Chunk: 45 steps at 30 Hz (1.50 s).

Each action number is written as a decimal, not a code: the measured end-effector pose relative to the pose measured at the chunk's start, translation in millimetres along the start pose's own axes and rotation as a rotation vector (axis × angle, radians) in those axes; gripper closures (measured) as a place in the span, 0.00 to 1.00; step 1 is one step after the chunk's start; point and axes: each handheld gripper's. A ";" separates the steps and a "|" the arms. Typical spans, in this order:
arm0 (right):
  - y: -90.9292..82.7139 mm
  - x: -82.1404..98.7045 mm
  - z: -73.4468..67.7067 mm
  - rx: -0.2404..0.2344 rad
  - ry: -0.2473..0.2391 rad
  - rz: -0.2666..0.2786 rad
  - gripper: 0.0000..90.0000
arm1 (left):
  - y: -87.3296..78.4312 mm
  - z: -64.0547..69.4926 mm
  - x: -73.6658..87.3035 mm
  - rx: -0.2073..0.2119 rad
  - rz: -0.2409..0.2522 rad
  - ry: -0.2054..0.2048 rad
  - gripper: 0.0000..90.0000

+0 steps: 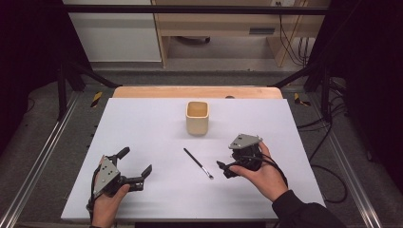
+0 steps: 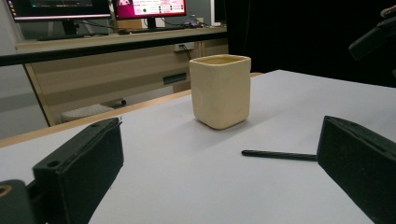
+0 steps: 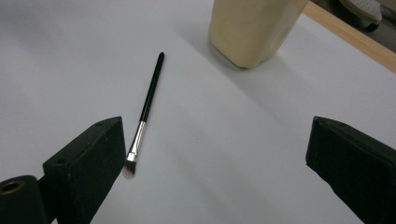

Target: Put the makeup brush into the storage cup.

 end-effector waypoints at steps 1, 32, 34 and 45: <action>0.0 0.0 0.0 0.000 0.000 0.000 0.06 | 0.0 0.0 0.0 0.000 0.000 0.000 0.00; 50.5 1.7 -31.2 -0.115 -0.034 -0.181 0.08 | -0.8 -0.1 -0.3 0.009 0.004 -0.008 0.01; 52.3 0.6 -33.6 -0.120 -0.024 -0.186 0.09 | -0.6 0.0 -0.2 0.008 0.003 -0.007 0.00; 65.9 4.7 -35.4 -0.116 -0.017 -0.233 0.08 | -0.1 0.3 -0.2 0.013 0.002 -0.003 0.01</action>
Point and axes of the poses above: each handheld gripper's, and its own axes: y roughly forward along the jaws, x roughly out of its underside, z roughly to its right, and after that the axes turned 13 degrees about z, right-handed
